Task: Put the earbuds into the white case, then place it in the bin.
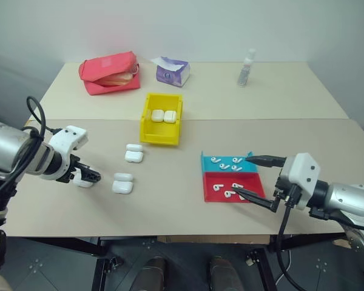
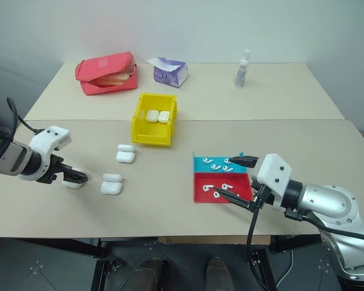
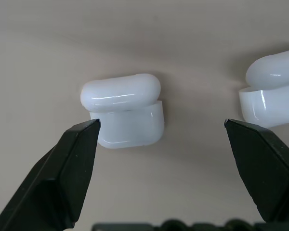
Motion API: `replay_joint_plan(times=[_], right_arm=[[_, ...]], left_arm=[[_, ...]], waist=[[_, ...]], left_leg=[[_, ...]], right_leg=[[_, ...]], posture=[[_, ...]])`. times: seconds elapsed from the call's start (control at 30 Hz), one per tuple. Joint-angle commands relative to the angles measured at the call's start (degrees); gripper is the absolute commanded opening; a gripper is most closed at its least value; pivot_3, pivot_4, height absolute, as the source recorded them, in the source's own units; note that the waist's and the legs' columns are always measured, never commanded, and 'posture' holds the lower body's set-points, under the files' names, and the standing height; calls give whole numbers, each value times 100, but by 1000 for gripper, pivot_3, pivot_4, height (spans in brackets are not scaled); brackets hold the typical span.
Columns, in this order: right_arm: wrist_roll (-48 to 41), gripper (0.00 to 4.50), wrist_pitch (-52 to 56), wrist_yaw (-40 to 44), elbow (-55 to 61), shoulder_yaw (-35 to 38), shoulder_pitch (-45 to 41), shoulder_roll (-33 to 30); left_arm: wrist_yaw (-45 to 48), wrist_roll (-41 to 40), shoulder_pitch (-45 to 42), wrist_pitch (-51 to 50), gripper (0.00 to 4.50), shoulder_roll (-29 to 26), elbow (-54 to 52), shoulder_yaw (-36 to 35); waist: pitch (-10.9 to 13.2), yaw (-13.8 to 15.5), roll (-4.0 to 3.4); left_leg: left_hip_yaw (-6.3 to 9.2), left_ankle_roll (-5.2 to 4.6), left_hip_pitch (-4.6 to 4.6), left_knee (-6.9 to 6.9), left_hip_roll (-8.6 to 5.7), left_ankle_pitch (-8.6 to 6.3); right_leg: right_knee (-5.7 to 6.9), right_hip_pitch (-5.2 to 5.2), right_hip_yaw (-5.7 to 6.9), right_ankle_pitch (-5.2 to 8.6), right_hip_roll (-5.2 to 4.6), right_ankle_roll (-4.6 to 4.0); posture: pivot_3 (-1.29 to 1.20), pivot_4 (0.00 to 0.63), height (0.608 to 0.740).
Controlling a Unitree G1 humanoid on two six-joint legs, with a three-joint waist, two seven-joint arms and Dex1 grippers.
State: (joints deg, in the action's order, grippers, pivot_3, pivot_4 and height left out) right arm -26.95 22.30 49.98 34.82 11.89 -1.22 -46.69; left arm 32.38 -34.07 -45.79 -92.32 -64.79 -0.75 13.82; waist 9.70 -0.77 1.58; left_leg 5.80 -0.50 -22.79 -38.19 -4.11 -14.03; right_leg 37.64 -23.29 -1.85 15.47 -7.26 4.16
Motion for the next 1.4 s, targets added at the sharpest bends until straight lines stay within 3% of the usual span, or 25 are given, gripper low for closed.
replay_joint_plan(times=[0.03, 0.27, 0.73, 1.2, 1.3, 1.4], right_arm=[[-201, 4471, 41, 36, 271, 222, 53, -85], [-257, 4471, 88, 12, 297, 212, 46, -156], [-378, 4471, 259, -3, 444, 404, 102, -277], [-457, 4471, 373, -109, 496, 302, 18, -260], [-445, 4500, 371, -99, 485, 320, 13, -273], [-424, 4500, 360, -95, 467, 318, -5, -272]], left_arm=[[-119, -47, -222, -18, 4500, -70, 121, 149], [-159, 112, -375, -18, 4500, 44, 637, 542], [-317, 824, -290, 127, 4500, 756, 1232, 430], [-248, 1157, -144, 318, 4500, 746, 1421, 418], [-220, 1183, -88, 312, 3911, 730, 1392, 369], [-192, 1172, -60, 247, 2965, 693, 1330, 346]], waist=[[0, 0, 0], [0, -3, 1], [-2, 1, 3], [-3, -8, 3], [-5, -14, 3], [-6, -27, 4]], left_leg=[[-1, 0, 1, 0, 0, 0], [-5, -1, 0, -2, -1, -1], [-6, -2, -3, -12, -2, -1], [-9, -1, 7, -15, -1, 0], [-12, -1, 14, -15, -1, -1], [-16, -2, 18, -14, 1, -1]], right_leg=[[1, 1, 0, 0, 0, 0], [1, 0, -3, 0, 0, 0], [11, 0, -4, 0, 0, 0], [24, 1, -11, 0, 0, 0], [29, 3, -15, 0, 1, 1], [31, 3, -20, 0, 3, 0]], posture=[[0, 150, 740], [0, 150, 740], [0, 150, 740], [0, 150, 740], [0, 150, 740], [0, 150, 740]])
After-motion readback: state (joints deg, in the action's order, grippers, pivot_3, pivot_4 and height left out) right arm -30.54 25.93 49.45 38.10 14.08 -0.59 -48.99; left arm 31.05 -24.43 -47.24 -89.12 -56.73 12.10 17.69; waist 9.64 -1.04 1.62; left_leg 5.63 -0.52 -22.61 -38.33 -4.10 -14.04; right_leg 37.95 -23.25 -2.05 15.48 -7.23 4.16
